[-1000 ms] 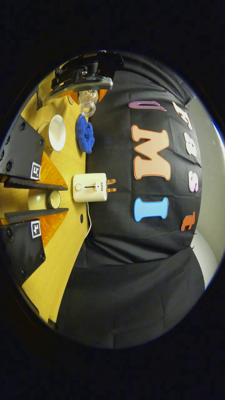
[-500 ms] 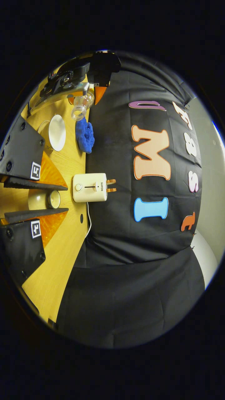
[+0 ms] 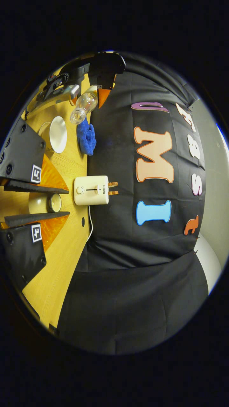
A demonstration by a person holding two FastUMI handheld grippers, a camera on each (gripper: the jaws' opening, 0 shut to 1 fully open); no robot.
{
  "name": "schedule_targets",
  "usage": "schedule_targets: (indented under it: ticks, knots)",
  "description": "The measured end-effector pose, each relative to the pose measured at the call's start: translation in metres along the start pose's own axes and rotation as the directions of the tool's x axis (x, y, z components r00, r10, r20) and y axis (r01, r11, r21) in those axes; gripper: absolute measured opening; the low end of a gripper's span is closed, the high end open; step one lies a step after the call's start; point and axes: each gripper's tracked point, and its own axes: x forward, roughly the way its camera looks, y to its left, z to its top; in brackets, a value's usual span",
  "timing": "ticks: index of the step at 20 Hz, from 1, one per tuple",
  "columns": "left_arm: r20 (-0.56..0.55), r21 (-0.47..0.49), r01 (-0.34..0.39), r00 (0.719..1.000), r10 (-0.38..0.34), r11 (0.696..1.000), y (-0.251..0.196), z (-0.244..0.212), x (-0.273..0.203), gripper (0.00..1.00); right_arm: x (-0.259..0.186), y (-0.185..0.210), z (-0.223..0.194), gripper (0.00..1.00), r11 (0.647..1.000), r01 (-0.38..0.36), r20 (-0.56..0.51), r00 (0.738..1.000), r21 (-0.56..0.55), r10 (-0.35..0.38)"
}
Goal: Open the teacup lid with one hand, grasp the water bottle and pour water into the teacup with the other hand; after pouring, place the water bottle on the coaster and then close the teacup lid.
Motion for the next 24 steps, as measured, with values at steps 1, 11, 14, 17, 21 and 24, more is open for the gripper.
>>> schedule_targets:
  ticks: [1,11,14,17,21,24]
  knots:
    - [0.0,0.01,0.0,1.0,0.0,1.0,0.001,0.0,0.0,0.66,0.0,0.0,-0.001,0.33,1.0,0.0,0.0,1.0,0.0,0.0]
    - [-0.005,0.125,-0.045,0.999,0.046,0.991,0.021,0.002,-0.004,0.67,0.0,0.0,-0.001,0.33,1.0,0.0,0.0,1.0,0.001,0.0]
    - [-0.001,0.163,-0.063,0.998,0.064,0.985,0.029,0.005,-0.006,0.67,0.0,0.0,0.0,0.33,1.0,-0.001,0.0,1.0,0.0,0.001]
    - [-0.002,0.193,-0.07,0.997,0.072,0.979,0.032,0.005,-0.006,0.67,0.0,0.0,0.0,0.33,1.0,-0.001,0.0,1.0,0.0,0.001]
    - [0.006,0.225,-0.084,0.996,0.085,0.971,0.04,0.008,-0.007,0.67,0.0,0.0,-0.001,0.33,1.0,-0.001,-0.001,1.0,0.0,0.001]
    - [0.008,0.256,-0.094,0.995,0.095,0.962,0.047,0.009,-0.006,0.67,0.0,0.0,0.0,0.33,1.0,-0.001,0.0,1.0,0.0,0.001]
